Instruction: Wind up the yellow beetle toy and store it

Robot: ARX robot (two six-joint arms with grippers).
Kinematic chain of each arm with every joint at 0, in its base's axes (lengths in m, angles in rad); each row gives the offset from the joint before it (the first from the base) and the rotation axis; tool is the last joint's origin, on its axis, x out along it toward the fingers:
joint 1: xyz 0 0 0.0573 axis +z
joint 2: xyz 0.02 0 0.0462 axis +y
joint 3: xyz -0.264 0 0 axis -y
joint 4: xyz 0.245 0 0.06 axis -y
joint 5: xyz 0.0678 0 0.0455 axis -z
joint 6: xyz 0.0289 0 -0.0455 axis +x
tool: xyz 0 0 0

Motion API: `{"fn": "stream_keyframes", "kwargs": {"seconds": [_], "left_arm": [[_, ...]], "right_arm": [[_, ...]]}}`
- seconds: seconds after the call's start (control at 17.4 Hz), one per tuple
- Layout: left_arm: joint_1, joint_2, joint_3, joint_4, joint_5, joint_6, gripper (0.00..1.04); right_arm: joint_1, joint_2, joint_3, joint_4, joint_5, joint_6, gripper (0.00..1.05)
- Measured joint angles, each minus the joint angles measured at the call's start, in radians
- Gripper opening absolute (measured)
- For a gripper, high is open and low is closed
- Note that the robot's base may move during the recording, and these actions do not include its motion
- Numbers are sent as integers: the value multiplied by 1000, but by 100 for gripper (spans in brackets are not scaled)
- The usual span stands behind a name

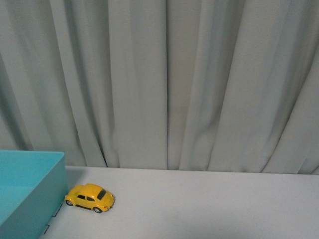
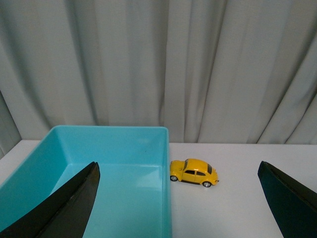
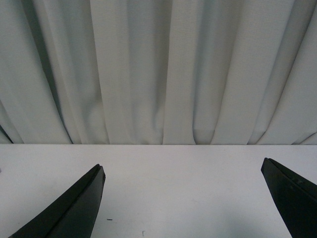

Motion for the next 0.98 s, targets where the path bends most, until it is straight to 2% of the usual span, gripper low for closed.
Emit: {"fn": "stream_keyframes", "kwargs": {"seconds": [0.06,0.11,0.17,0.23,0.29,0.34,0.4,0.52,0.57,0.69,0.8,0.98], "left_arm": [[-1,1,0,-5,-4,0,98],[-58,46,42,-129,-135,-58,98],[-149,168,112,-228,-316,-143,98],[-169,202,143,-216,-389,-173,98],[-133,213,174,-140,-418,-182,98],[-89,246,205,-62,-390,-174,98],[-7,355,246,71,-305,-144,98],[93,587,286,262,-177,-72,98],[120,739,334,370,-113,-26,98],[127,1005,496,479,-22,105,98],[91,1219,667,413,69,252,98],[37,1390,830,328,114,445,98]], "right_arm": [[0,0,0,0,0,0,98],[0,0,0,0,0,1,98],[0,0,0,0,-1,0,98],[0,0,0,1,-1,0,98],[-1,0,0,-1,0,0,98],[-1,0,0,0,-1,0,98],[-1,0,0,0,0,0,98],[-1,0,0,0,0,0,98],[-1,0,0,-1,2,0,98],[-1,0,0,0,0,0,98],[-1,0,0,0,0,0,98],[-1,0,0,0,0,0,98]]}}
